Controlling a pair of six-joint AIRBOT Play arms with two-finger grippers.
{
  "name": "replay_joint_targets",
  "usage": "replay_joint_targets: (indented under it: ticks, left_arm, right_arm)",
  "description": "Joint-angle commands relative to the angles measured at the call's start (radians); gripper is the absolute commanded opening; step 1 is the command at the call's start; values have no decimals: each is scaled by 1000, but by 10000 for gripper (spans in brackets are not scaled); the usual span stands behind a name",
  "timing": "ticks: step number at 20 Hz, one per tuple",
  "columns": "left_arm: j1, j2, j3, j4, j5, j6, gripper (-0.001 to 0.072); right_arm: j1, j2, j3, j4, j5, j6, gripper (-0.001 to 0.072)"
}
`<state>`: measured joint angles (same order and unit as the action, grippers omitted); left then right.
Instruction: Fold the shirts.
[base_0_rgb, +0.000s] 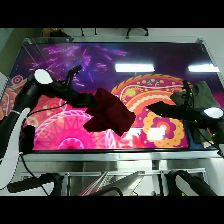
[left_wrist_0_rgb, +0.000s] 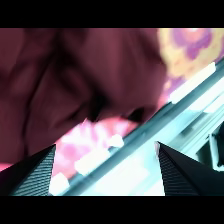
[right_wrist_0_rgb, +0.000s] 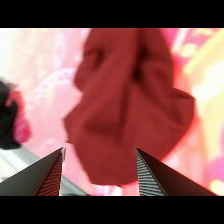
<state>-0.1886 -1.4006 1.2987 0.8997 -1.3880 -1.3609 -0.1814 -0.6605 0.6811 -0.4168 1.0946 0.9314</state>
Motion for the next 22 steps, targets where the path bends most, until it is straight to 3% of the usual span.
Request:
replay_joint_targets:
  ticks: [1,7,10,15,21,22]
  left_arm:
    - [79,98,-248,-1,59,-1,700]
    - [47,137,-553,-14,294,-26,699]
    - [-10,136,-606,-10,410,-47,699]
    - [-66,136,-613,-10,562,-62,699]
    - [-72,98,-612,-11,651,-81,698]
    - [-72,73,-612,-11,650,-81,672]
  right_arm:
    - [-35,-59,2,-85,41,-12,505]
    - [216,-270,2,-69,-98,-47,506]
    - [332,-359,6,3,-206,-122,506]
    - [389,-452,43,184,-212,-233,505]
    - [389,-452,45,193,-208,-251,505]
    - [389,-452,45,193,-207,-251,504]
